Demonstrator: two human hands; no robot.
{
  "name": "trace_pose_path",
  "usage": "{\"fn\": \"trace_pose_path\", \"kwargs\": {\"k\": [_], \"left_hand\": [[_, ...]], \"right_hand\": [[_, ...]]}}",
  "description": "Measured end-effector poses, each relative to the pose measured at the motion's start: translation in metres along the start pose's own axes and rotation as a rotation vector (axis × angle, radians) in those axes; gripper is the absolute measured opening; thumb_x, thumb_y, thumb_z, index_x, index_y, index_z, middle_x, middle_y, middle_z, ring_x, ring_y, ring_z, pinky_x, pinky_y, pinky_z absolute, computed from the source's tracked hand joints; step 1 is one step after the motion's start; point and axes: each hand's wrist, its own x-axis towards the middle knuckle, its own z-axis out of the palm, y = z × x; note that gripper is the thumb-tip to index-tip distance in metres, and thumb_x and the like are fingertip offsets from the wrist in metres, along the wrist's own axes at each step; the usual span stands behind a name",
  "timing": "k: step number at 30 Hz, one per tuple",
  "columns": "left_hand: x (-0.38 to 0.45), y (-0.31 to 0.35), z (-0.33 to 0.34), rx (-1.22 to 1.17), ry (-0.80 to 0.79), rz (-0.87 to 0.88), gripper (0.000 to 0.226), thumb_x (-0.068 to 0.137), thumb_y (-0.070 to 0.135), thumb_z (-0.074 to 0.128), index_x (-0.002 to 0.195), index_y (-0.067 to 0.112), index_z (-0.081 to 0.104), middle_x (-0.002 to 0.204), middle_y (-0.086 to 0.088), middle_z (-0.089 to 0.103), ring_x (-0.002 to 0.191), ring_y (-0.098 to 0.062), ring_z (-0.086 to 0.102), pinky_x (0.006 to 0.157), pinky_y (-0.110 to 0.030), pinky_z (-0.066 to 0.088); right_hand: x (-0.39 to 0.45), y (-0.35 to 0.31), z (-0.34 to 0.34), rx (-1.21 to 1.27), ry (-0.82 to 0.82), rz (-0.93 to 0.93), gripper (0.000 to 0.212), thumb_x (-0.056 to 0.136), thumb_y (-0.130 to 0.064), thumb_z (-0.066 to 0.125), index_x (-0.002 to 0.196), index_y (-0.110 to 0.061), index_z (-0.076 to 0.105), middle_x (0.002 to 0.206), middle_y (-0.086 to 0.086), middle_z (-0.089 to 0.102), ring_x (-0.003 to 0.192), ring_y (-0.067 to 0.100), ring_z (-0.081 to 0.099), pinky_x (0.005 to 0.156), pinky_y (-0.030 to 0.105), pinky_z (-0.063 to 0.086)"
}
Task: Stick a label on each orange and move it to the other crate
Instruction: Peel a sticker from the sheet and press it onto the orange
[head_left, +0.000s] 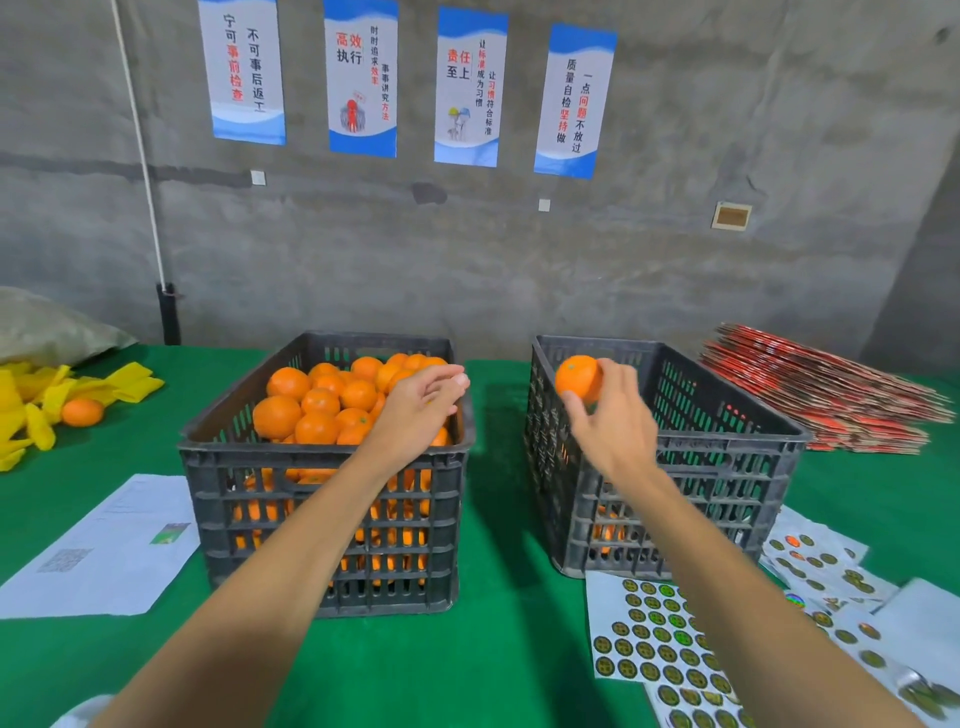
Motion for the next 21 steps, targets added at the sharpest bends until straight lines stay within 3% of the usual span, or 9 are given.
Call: {"fn": "trace_pose_path", "kwargs": {"k": [5,9,13,15,17,21], "left_hand": [[-0.004,0.005,0.002,0.115,0.057,0.031,0.033,0.105,0.039,0.055,0.132,0.022,0.065,0.125,0.009,0.069,0.121,-0.008,0.062,0.107,-0.043,0.052],[-0.004,0.008,0.003,0.205,0.034,0.033,0.031,0.107,0.036,0.052,0.131,0.022,0.065,0.126,0.007,0.069,0.122,-0.009,0.061,0.108,-0.042,0.051],[-0.004,0.009,0.004,0.242,0.046,0.031,0.028,0.106,0.031,0.056,0.13,0.019,0.066,0.125,0.006,0.069,0.119,-0.008,0.061,0.107,-0.037,0.051],[-0.003,0.009,0.006,0.287,0.037,0.02,0.029,0.104,0.029,0.059,0.129,0.017,0.066,0.124,0.005,0.068,0.116,-0.008,0.061,0.107,-0.034,0.05],[0.0,0.011,0.001,0.324,0.029,-0.05,0.031,0.104,0.027,0.061,0.13,0.012,0.066,0.126,0.0,0.067,0.116,-0.013,0.061,0.107,-0.035,0.049],[0.014,0.009,-0.043,0.824,-0.004,-0.313,0.045,0.1,0.035,0.062,0.138,0.01,0.059,0.14,-0.013,0.061,0.127,-0.031,0.057,0.103,-0.039,0.047]], "right_hand": [[0.011,0.058,-0.016,-0.073,-0.095,0.187,0.064,0.091,-0.05,0.069,0.14,-0.012,0.05,0.14,0.01,0.053,0.112,0.04,0.062,0.087,0.046,0.049],[0.013,0.073,-0.024,-0.062,-0.134,0.192,0.066,0.092,-0.049,0.071,0.142,-0.01,0.054,0.132,0.015,0.063,0.114,0.04,0.062,0.089,0.047,0.052],[0.009,0.073,-0.024,-0.049,-0.162,0.198,0.048,0.1,-0.043,0.061,0.138,-0.014,0.061,0.118,0.014,0.071,0.106,0.037,0.066,0.081,0.043,0.053],[0.006,0.076,-0.025,-0.021,-0.17,0.21,0.033,0.105,-0.034,0.054,0.124,-0.014,0.071,0.101,0.012,0.075,0.091,0.033,0.068,0.076,0.041,0.057],[0.004,0.079,-0.026,0.033,-0.191,0.2,0.031,0.107,-0.028,0.05,0.109,-0.01,0.075,0.09,0.012,0.075,0.081,0.032,0.068,0.074,0.042,0.058],[-0.007,0.087,-0.033,0.112,-0.165,0.067,0.028,0.106,-0.024,0.052,0.103,-0.007,0.074,0.094,0.009,0.075,0.089,0.026,0.067,0.081,0.043,0.057]]}}
